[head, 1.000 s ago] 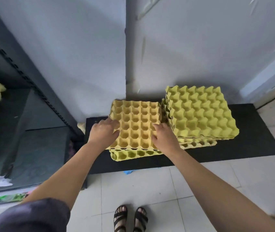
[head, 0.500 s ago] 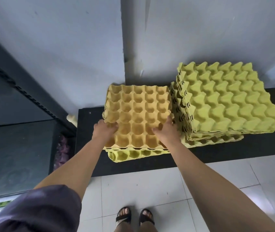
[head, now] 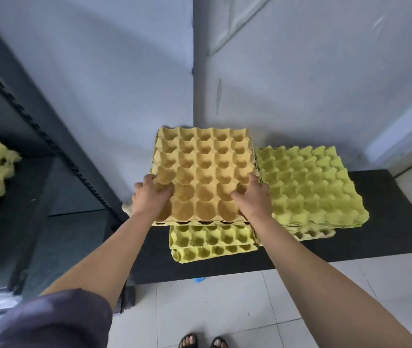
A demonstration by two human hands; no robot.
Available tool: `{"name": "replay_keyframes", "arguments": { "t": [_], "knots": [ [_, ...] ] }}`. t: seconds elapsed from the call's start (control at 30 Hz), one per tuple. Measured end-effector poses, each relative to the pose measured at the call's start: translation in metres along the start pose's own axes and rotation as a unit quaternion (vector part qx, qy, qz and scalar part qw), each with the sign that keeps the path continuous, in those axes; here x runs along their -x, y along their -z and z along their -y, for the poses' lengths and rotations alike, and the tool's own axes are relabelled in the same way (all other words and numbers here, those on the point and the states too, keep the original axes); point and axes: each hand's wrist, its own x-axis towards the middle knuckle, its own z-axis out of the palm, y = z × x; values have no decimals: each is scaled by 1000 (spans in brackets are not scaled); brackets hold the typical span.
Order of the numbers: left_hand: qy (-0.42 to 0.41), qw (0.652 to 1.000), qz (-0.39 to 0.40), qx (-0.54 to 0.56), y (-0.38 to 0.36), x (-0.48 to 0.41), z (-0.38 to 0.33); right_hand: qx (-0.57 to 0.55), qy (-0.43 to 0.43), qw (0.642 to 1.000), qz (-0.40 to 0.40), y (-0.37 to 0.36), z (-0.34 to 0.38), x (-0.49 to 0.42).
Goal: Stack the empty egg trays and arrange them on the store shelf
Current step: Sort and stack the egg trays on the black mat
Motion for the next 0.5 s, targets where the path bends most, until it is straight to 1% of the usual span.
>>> {"name": "replay_keyframes", "arguments": {
  "t": [0.13,0.3,0.43,0.5],
  "knots": [
    [-44,999,-11,6,43,29,-31,15,28,999,-34,50,27,33],
    [-104,994,-25,15,80,67,-49,33,55,995,-72,95,43,70],
    [-125,991,-54,17,106,97,-56,46,74,992,-91,116,55,96],
    [-122,990,-73,28,121,115,-55,46,95,990,-91,121,61,109]
  ]
}}
